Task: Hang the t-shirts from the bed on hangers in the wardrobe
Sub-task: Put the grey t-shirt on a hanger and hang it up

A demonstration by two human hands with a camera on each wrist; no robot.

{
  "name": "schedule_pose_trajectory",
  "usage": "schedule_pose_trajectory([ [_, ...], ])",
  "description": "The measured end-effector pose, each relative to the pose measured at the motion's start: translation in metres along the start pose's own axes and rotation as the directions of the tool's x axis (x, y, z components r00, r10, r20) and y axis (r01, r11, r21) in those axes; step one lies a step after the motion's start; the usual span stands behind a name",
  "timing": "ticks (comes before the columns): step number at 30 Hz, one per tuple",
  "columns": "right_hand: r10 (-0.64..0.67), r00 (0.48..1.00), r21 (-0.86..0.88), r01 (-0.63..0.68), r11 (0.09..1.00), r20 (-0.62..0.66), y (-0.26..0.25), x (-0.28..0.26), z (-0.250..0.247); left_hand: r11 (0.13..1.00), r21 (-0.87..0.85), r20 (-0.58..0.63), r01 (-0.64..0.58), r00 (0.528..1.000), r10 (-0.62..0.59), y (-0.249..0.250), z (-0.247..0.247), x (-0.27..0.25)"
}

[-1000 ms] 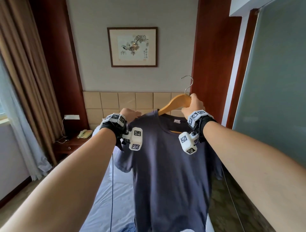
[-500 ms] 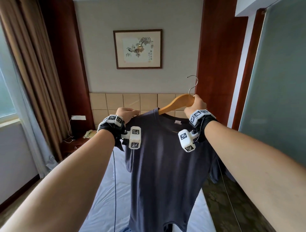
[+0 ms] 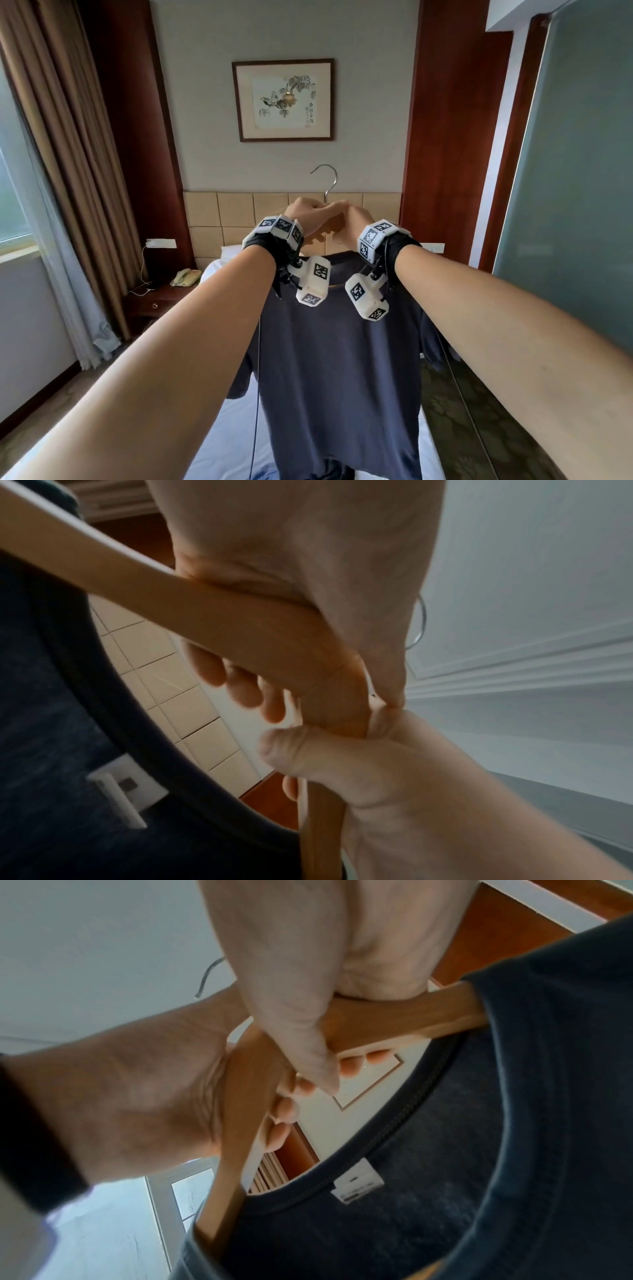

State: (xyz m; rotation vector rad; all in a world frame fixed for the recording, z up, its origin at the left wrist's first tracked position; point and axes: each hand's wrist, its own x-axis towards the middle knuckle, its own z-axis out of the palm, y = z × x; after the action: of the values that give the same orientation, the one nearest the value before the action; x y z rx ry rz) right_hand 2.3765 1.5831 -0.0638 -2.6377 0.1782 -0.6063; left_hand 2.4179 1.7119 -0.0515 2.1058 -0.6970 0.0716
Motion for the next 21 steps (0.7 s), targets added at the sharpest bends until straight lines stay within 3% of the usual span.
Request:
schedule_pose_trajectory([
  [4,-0.006,0.999,0.146,-0.001,0.989,0.050,0.003,0.001,0.001,0.995,-0.084,-0.106,0.046,0.993,-0.055,-0.005,0.004,0.001],
  [8,-0.058,0.989,0.294,0.015,0.956,0.139,0.015,-0.004,-0.016,1.000,-0.007,-0.277,0.019,0.961,-0.020,-0.012,0.001,0.000],
  [11,0.032,0.977,0.200,-0.076,0.977,0.213,0.038,-0.002,-0.025,0.999,0.021,-0.346,0.045,0.938,-0.035,-0.021,-0.007,-0.004],
  [15,0.201,0.923,-0.043,-0.198,0.979,0.329,0.068,-0.008,-0.018,0.999,0.001,-0.394,0.049,0.918,-0.045,-0.027,-0.013,-0.008],
  [21,0.276,0.931,-0.048,-0.273,0.961,0.240,0.091,-0.001,-0.010,0.999,-0.017,-0.428,0.044,0.902,-0.047,-0.027,-0.011,-0.015],
])
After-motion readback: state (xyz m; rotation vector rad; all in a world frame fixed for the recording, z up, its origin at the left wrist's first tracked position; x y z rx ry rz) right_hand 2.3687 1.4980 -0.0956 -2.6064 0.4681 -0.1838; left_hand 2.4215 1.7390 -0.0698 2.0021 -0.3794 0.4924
